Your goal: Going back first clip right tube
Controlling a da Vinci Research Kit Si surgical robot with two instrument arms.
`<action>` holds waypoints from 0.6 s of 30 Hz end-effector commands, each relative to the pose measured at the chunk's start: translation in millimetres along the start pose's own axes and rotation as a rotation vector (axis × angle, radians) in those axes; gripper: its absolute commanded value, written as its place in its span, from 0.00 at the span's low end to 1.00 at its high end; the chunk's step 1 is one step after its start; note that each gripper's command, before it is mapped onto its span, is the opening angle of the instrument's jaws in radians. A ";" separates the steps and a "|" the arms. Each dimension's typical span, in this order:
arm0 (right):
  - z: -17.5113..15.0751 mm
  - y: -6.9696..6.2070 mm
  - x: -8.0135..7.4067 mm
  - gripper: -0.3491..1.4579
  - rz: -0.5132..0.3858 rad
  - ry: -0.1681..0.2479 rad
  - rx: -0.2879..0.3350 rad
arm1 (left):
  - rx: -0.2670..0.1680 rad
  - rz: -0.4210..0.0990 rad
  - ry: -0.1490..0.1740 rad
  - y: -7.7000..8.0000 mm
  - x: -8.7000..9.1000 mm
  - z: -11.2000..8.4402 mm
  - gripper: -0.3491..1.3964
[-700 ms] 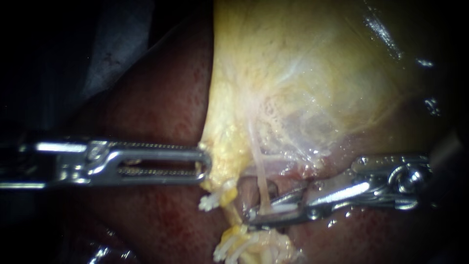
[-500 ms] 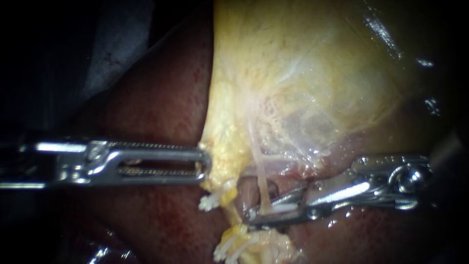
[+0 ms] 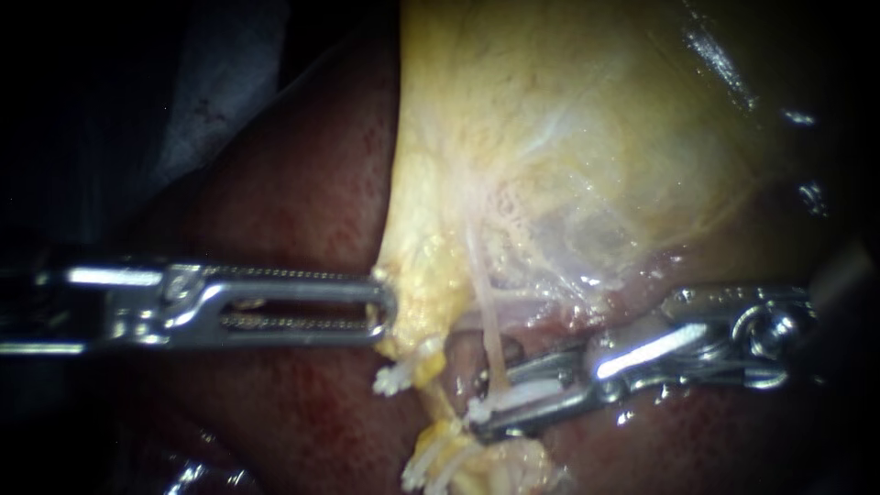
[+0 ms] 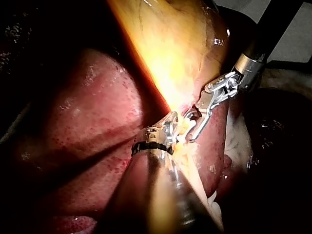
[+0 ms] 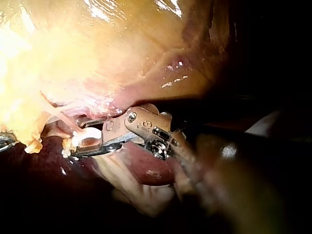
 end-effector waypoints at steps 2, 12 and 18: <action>-0.3 -0.2 0.2 0.43 0.001 0.006 0.001 | 0.000 0.000 0.000 0.0 0.0 0.1 0.00; -3.0 -1.5 0.3 0.44 -0.005 0.014 0.001 | 0.000 0.000 0.000 0.2 -0.1 0.1 0.00; -7.1 -3.3 1.1 0.42 0.011 0.031 -0.005 | -0.001 0.000 0.000 0.6 -0.2 0.4 0.00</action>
